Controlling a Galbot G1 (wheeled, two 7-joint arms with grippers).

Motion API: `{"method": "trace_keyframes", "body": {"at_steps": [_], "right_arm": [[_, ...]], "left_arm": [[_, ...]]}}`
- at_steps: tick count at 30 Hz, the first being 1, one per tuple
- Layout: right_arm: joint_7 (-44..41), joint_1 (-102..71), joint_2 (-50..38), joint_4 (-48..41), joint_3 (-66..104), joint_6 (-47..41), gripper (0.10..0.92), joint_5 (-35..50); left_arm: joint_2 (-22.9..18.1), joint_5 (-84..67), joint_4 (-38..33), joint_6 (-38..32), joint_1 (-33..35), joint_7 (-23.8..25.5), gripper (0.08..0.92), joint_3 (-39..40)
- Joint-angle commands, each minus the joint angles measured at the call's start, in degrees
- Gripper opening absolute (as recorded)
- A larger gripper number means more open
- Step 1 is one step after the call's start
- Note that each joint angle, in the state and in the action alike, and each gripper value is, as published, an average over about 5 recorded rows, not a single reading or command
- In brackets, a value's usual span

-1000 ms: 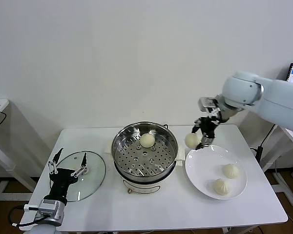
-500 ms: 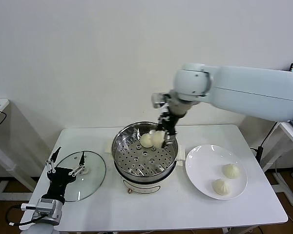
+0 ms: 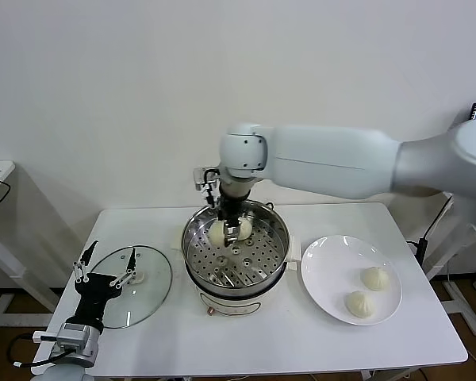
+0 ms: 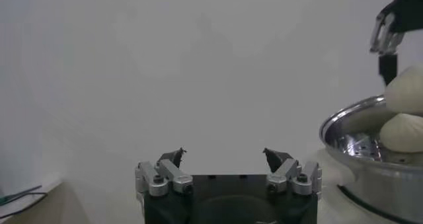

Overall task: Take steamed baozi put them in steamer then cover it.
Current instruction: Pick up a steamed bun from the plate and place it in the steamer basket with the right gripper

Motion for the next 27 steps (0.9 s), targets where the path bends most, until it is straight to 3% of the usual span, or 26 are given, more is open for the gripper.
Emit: {"method": "trace_keyframes", "body": {"at_steps": [1,11,16,19,27], "right_arm": [[-0.13,-7.75,6.64,-9.41,1.44,-0.04,0.704,-3.64],[-0.67,-9.28,6.70,-10.26,1.86,0.21,0.705,-5.67],[-0.56,-8.66,4.75,-8.39,3.28,0.01,0.762,-5.53],[-1.26,-5.97,0.70,-4.54,3.96,-0.12,0.810,-4.79],[-4.79,4.89,-19.20,10.88,4.35,1.22,0.823,-1.83]], "left_arm": [[0.03,-0.05,0.28,-0.31,0.16,0.16,0.823,-0.36],[0.07,-0.19,0.42,-0.45,0.15,0.27,0.823,-0.71],[0.03,-0.14,0.69,-0.44,0.15,0.28,0.823,-0.60],[0.08,-0.09,0.74,-0.38,0.25,0.23,0.823,-0.54],[0.09,0.10,0.13,-0.01,0.37,0.06,0.823,0.11]]}}
